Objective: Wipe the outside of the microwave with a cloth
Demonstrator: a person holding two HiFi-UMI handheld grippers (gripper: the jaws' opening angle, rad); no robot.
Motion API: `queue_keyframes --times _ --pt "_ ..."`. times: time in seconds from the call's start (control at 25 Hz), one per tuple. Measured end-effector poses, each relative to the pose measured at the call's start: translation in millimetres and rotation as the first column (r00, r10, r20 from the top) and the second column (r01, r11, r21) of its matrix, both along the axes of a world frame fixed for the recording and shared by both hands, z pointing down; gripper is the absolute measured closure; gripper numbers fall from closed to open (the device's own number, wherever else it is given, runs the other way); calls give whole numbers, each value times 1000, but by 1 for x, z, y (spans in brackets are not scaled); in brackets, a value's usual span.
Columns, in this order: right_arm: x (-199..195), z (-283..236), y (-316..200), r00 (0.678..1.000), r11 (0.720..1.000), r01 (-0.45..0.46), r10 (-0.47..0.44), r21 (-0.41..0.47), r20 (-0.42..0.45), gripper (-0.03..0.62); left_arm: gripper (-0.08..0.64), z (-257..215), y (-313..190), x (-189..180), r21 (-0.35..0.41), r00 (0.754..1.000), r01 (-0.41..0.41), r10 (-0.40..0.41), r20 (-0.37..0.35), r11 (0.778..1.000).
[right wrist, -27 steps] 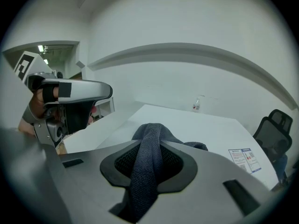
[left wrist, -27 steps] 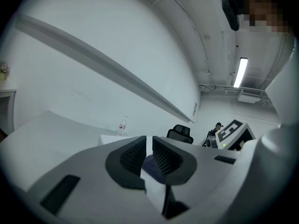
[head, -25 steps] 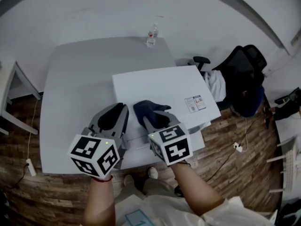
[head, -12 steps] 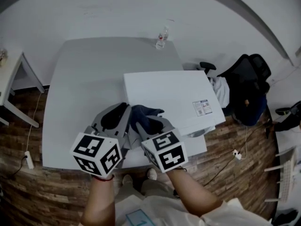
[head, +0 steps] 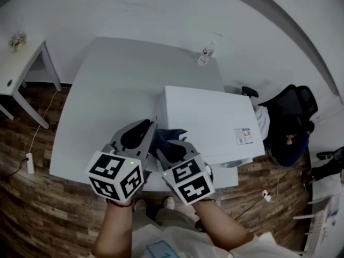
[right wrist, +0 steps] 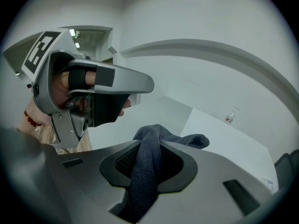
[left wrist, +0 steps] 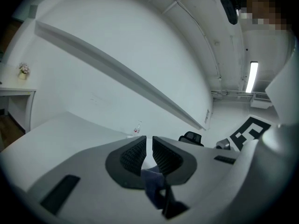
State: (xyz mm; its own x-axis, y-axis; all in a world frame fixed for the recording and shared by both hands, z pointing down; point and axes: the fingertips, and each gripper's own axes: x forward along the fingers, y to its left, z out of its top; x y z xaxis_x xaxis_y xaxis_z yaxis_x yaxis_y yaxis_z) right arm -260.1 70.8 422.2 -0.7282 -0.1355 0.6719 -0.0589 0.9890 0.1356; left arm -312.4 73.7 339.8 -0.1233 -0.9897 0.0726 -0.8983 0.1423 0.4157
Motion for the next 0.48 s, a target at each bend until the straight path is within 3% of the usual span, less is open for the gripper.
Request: queue_keyframes --times 0.08,0.28,0.48 --pt "-3 2 14 999 999 41 -42 -14 -13 497 518 0 9 -6 8 1000 22 -22 -7 1000" --pt "-14 -9 39 995 964 95 -83 -249 60 497 518 -6 34 -30 35 994 107 -107 -14 994" --pt "-34 -35 22 978 956 207 -197 -207 66 497 518 -1 51 -42 27 989 145 -144 -20 989"
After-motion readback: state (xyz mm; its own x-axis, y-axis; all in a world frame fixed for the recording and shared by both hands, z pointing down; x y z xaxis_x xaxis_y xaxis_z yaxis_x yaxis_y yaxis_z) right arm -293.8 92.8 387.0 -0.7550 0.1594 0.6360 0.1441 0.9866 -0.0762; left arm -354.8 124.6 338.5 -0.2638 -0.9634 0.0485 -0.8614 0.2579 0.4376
